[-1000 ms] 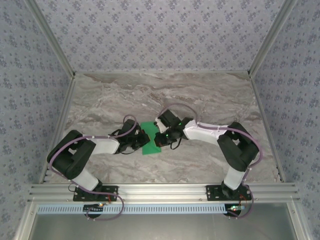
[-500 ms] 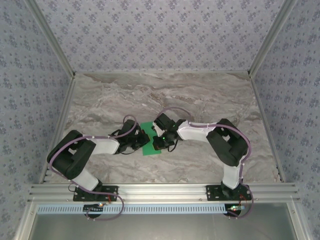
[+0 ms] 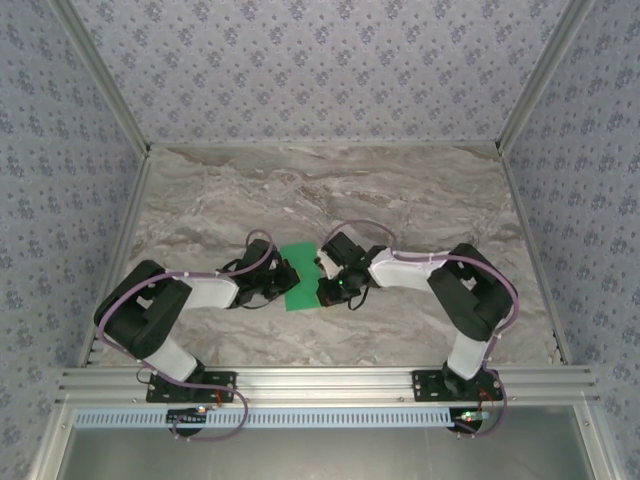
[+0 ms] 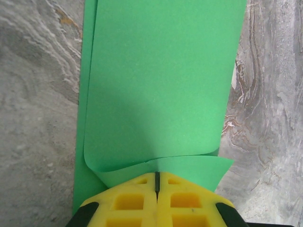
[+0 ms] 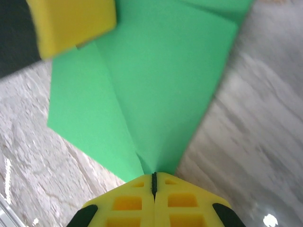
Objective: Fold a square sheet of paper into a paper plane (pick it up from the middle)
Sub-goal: Fold the triangle a second time at the center of the table.
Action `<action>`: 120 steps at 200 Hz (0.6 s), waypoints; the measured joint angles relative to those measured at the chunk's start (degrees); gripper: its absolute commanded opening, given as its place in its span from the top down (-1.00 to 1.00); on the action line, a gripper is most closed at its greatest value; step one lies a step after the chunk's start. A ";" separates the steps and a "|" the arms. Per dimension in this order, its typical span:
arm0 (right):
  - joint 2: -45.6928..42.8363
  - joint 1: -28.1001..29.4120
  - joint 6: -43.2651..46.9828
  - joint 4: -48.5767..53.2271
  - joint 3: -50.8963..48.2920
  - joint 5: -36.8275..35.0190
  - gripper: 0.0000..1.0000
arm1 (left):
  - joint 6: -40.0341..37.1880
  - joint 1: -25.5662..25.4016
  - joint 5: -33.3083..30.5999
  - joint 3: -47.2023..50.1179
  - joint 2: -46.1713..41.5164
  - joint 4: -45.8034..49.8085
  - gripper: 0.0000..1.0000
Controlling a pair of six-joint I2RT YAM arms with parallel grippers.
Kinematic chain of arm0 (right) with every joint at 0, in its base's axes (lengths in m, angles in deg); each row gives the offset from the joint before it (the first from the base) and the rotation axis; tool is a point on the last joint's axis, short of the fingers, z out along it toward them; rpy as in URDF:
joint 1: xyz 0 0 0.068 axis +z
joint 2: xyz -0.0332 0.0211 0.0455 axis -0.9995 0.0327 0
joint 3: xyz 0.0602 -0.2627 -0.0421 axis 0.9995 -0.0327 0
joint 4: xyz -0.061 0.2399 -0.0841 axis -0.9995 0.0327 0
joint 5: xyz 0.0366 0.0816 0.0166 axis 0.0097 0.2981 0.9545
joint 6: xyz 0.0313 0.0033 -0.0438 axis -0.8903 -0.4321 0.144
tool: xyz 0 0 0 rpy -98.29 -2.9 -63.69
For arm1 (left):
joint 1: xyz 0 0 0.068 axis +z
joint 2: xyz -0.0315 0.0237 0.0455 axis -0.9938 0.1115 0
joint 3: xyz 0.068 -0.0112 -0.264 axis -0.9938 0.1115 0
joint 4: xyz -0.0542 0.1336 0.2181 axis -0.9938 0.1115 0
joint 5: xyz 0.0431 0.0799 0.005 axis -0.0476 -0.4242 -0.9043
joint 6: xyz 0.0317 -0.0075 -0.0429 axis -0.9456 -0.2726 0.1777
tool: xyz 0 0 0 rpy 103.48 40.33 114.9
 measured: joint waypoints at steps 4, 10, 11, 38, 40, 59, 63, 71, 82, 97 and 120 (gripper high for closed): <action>-0.48 -0.11 0.09 -0.02 -0.57 0.00 1.00 | 0.00 0.00 0.02 0.02 0.00 -0.02 1.00; -1.09 -0.24 0.09 0.37 -1.07 -0.02 1.00 | -0.02 0.00 0.02 0.02 0.00 -0.04 1.00; -1.22 -0.24 0.11 0.46 -1.18 -0.02 1.00 | -0.02 0.00 0.02 0.02 0.00 -0.04 1.00; -3.34 -0.31 0.09 3.37 -1.88 -0.55 1.00 | -0.22 0.00 0.11 0.00 0.00 -0.07 1.00; -3.45 -0.28 0.09 3.37 -1.86 -0.52 1.00 | -0.26 0.00 0.11 0.00 -0.02 -0.07 1.00; -4.00 0.24 -0.11 3.30 -1.05 -0.68 1.00 | -0.66 0.07 0.24 -0.02 -0.02 -0.04 1.00; -4.00 0.42 -0.15 3.13 -0.70 -0.68 1.00 | -0.70 0.07 0.24 -0.04 -0.02 -0.02 1.00; -3.96 0.76 -0.39 2.71 0.00 -0.63 1.00 | -0.83 0.07 0.26 -0.11 -0.02 0.11 1.00; -3.52 1.11 -0.63 1.77 1.20 -0.37 1.00 | -1.01 0.07 0.26 -0.20 -0.02 0.28 1.00; -1.81 1.38 -1.05 0.09 3.13 0.20 1.00 | -1.11 0.11 0.42 -0.28 -0.02 0.42 1.00; 1.60 1.46 -1.33 -2.03 4.72 0.44 1.00 | -1.11 0.17 0.44 -0.28 -0.02 0.44 1.00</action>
